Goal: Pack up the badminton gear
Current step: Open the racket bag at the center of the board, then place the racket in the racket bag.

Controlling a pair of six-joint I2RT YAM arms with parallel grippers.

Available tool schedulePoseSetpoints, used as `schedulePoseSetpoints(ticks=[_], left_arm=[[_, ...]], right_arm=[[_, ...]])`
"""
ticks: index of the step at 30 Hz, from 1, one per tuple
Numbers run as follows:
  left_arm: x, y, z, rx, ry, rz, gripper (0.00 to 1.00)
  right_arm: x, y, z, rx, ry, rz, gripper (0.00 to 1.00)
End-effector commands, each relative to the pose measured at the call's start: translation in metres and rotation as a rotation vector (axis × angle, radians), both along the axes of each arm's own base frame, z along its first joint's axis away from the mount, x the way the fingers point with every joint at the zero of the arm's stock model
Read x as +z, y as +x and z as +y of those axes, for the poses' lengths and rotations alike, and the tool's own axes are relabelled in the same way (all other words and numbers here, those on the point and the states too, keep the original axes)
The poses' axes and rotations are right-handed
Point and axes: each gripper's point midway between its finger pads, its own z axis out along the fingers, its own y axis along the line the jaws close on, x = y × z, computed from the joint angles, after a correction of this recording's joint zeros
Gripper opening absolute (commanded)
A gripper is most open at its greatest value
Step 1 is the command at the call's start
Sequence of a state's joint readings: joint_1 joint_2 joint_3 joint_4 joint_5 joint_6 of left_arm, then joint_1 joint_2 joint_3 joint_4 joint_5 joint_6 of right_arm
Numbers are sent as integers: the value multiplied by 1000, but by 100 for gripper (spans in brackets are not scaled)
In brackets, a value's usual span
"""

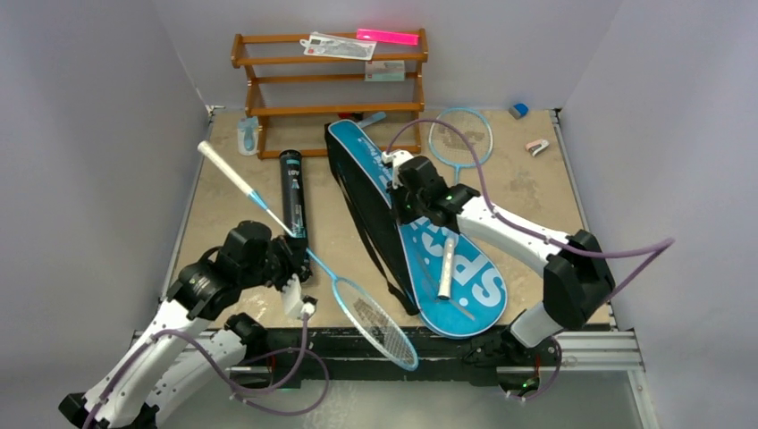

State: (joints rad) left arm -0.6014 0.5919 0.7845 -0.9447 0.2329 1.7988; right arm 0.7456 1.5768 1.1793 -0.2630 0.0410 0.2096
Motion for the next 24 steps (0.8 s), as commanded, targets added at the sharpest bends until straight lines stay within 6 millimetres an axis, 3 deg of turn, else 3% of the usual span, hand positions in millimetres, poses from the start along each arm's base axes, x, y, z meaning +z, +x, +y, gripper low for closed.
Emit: schedulePoseSetpoints(ticks=[1,4,11,15,24], left_arm=[[58,43,-17,20,-43,-211,0],[76,63,-25,18,-48,-287,0],[97,107,-19,80,1,-416,0],[96,120,-4,118,125,-440,0],[113,147,-10,171,-12,-603,0]], right_arm=[[29,-4,-10,13,111,-1,0],[38,-8,-15,23,116,2,0],[53,-17,-17,32,147,-4,0],[56,-18,-18,30,151,-3,0],[67,-21,-16,41,193,-2,0]])
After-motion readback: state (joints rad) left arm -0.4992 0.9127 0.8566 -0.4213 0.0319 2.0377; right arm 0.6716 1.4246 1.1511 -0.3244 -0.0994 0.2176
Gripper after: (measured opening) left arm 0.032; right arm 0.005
